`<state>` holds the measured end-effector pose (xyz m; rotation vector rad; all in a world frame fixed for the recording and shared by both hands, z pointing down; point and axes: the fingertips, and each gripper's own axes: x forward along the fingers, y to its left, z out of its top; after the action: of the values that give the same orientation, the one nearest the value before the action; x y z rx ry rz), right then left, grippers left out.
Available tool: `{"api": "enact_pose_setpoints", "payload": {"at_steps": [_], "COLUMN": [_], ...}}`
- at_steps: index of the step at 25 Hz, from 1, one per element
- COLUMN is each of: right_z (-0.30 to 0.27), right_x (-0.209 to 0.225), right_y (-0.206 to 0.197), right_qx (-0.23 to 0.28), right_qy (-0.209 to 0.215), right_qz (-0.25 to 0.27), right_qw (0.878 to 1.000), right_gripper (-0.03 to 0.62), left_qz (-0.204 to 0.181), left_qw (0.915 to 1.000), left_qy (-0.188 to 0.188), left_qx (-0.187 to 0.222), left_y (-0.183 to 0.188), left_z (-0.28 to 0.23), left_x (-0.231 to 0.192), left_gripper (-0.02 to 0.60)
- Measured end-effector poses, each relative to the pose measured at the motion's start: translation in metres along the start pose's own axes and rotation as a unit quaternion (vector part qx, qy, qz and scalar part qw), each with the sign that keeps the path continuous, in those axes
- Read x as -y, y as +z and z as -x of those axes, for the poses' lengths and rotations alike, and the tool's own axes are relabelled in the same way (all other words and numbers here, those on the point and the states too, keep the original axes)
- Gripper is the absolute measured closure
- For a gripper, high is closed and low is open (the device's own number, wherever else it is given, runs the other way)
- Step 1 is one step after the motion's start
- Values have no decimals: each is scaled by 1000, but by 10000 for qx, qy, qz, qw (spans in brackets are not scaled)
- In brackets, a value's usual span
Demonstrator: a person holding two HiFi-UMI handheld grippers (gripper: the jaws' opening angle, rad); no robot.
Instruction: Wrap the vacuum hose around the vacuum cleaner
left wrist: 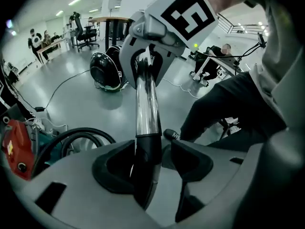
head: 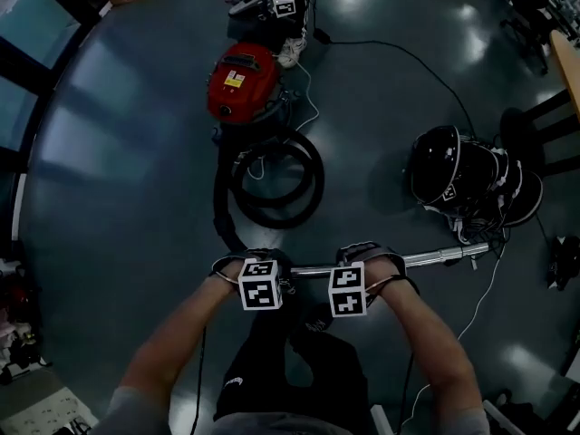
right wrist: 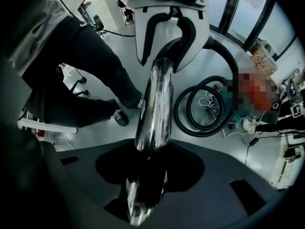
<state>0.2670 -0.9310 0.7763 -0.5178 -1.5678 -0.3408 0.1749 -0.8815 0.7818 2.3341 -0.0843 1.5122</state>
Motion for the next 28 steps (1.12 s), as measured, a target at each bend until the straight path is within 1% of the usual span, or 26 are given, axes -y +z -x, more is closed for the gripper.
{"api": "enact_pose_setpoints", "payload": {"at_steps": [2,5,7,9,11,18,22,28], "right_z": [-27,-67,-96,-127,-158,-264,-310,-365], "right_x": [19,50,63,74,86,121,138,164], "right_y": [0,0,2,6,7,4,9,15], "right_qx": [15,54,114,198,246,397,517,775], "right_qy": [-120,-365,-471,-563,-676,-982,-1179,-1199], "right_qz": [126,317,476,604,696,1004,1116,1171], "right_qw": [9998,9988,9977,9964,9950,9893,9854,9828], "right_gripper": [439,445,448,448,448,450,448,448], "left_qz": [132,464,663,780,815,947,998,1089], "left_qw": [9997,9980,9961,9946,9933,9898,9878,9841], "left_qy": [59,96,160,281,443,817,1010,1305], "left_qx": [174,428,554,629,685,678,640,522], "left_y": [-13,-32,-46,-62,-77,-119,-144,-174], "left_z": [-25,-58,-81,-106,-130,-210,-244,-285], "left_x": [-17,-43,-56,-68,-84,-126,-147,-178], "left_gripper": [334,334,334,334,334,334,334,334]}}
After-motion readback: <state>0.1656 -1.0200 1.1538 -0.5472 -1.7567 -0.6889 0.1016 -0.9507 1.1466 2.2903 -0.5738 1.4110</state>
